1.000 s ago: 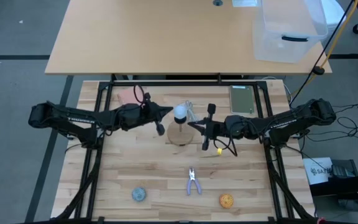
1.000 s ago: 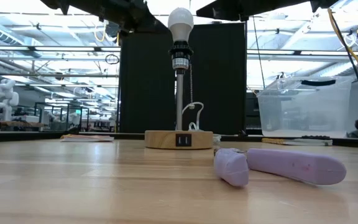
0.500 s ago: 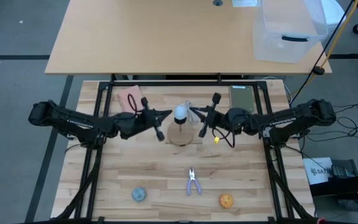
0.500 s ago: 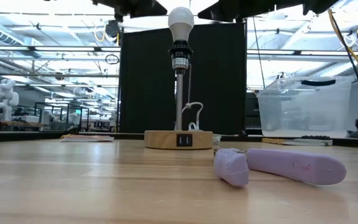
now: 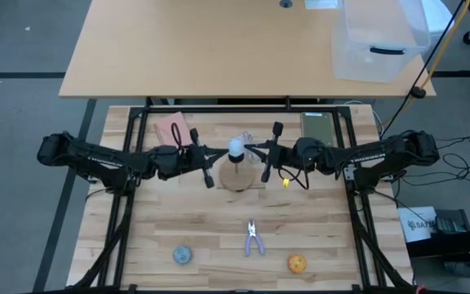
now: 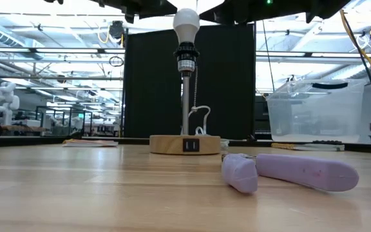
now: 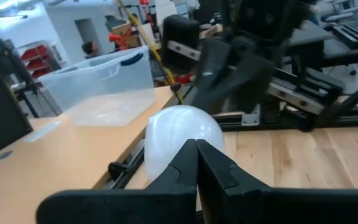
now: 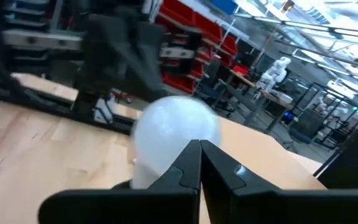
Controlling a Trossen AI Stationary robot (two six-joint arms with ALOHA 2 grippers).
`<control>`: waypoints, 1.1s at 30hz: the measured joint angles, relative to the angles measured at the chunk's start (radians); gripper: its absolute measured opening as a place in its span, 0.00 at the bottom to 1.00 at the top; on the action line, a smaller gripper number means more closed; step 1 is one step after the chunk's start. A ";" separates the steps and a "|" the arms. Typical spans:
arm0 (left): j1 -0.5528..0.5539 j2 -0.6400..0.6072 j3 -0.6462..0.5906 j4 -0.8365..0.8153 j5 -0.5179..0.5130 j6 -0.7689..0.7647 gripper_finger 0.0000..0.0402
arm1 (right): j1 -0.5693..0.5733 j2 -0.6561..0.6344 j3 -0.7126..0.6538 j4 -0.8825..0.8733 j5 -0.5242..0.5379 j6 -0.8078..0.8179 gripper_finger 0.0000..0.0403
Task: Screw lightbulb
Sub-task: Insert the lightbulb on the lamp
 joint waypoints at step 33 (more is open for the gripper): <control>0.016 -0.062 0.000 -0.047 -0.120 -0.045 0.00 | 0.060 0.023 -0.001 0.150 0.140 -0.086 0.00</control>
